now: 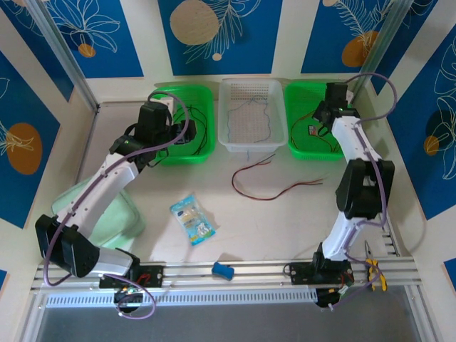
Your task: Untangle the cables
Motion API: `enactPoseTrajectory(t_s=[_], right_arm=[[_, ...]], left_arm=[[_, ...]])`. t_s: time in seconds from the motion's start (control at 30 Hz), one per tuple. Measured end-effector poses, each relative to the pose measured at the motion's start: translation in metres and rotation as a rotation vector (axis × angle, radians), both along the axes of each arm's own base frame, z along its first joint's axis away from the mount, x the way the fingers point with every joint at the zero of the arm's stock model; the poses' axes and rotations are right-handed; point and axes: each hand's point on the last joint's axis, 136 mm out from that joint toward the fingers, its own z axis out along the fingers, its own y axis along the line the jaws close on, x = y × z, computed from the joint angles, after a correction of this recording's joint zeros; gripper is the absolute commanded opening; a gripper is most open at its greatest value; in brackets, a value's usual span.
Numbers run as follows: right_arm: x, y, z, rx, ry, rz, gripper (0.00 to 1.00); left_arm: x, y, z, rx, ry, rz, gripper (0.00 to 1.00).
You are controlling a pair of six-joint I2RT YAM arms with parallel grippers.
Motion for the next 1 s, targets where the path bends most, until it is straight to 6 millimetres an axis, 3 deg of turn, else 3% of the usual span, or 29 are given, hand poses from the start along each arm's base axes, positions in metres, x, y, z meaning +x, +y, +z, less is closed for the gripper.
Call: enactPoseTrajectory(t_s=[0.2, 0.4, 0.5, 0.63, 0.73, 0.87, 1.0], right_arm=[[0.009, -0.002, -0.06, 0.065, 0.167, -0.027, 0.0], [0.022, -0.013, -0.083, 0.195, 0.225, -0.055, 0.03], [0.026, -0.017, -0.092, 0.235, 0.25, -0.066, 0.35], [0.018, -0.02, -0.1, 0.269, 0.295, -0.083, 0.68], [0.015, -0.018, -0.099, 0.28, 0.305, -0.08, 0.96], [0.015, -0.015, -0.079, 0.271, 0.273, -0.072, 0.99], [0.013, -0.015, -0.022, 0.232, 0.166, -0.061, 0.99]], left_arm=[[-0.005, 0.0, 0.002, -0.014, 0.001, 0.007, 0.74], [-0.008, -0.001, 0.004, -0.024, -0.002, 0.009, 0.74], [-0.01, -0.003, 0.002, -0.024, 0.003, 0.007, 0.74], [-0.012, -0.005, -0.002, -0.017, 0.015, 0.005, 0.74], [-0.014, -0.007, -0.004, -0.014, 0.018, 0.004, 0.74], [-0.018, -0.013, -0.005, 0.006, 0.018, -0.003, 0.75], [-0.027, -0.023, -0.009, 0.039, 0.025, -0.032, 0.75]])
